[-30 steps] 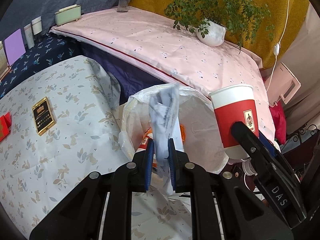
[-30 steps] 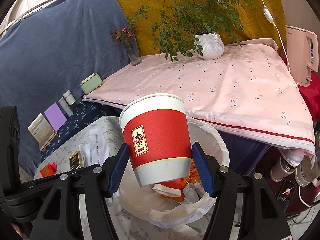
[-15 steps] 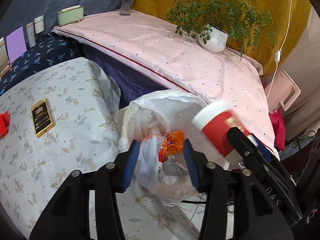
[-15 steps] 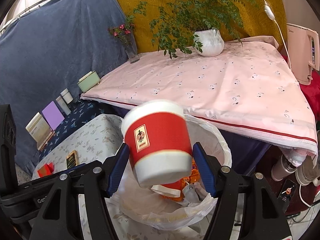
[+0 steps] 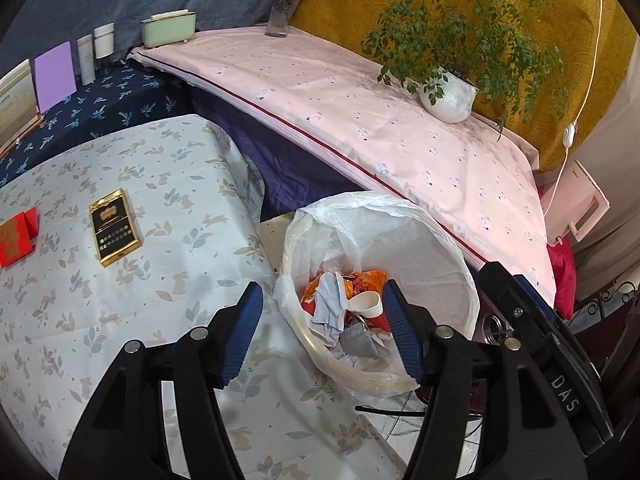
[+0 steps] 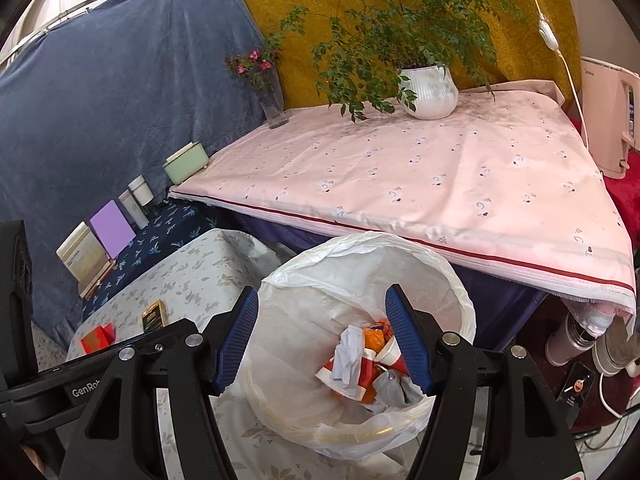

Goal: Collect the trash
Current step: 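Open both grippers over the bin to drop the cup and paper, then move both tools back over the table toward the red packet and gold box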

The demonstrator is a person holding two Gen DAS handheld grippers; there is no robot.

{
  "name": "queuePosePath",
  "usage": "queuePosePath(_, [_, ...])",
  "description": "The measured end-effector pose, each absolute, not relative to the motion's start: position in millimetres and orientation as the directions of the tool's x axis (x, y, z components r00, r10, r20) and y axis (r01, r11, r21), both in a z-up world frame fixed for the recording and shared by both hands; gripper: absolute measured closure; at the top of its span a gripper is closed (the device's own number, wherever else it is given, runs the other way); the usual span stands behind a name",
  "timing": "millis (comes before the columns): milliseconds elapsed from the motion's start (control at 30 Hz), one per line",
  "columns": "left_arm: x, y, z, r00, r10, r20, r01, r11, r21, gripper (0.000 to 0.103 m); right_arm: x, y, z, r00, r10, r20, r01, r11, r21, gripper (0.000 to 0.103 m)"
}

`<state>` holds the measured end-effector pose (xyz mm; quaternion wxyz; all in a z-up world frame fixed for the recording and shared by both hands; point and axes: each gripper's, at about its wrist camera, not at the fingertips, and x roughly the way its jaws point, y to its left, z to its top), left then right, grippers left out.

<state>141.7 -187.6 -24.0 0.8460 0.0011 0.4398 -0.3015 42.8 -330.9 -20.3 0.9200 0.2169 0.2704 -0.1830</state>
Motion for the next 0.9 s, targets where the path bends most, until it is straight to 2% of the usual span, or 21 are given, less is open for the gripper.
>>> queuePosePath(900, [157.1, -93.1, -9.5, 0.535, -0.462, -0.708, 0.391, 0.878, -0.277, 0.044, 76.7, -249.7, 0.8, 0.813, -0.143, -0.564, 0.322, 0.918, 0.231, 0.039])
